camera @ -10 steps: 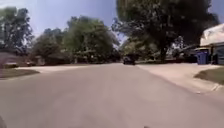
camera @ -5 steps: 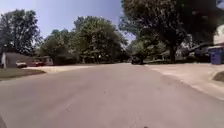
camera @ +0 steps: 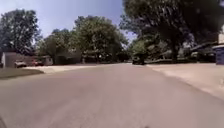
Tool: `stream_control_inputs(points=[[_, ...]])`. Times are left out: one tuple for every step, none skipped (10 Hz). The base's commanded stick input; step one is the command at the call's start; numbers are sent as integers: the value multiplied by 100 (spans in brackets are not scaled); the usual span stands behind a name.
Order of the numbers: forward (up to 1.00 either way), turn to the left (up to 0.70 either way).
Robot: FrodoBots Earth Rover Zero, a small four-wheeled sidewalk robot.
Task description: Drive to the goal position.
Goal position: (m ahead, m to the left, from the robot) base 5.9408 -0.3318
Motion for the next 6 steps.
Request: stream_control_inputs(points=[[70, 0], [70, 0], [70, 0], [70, 0], [70, 0], [70, 0]])
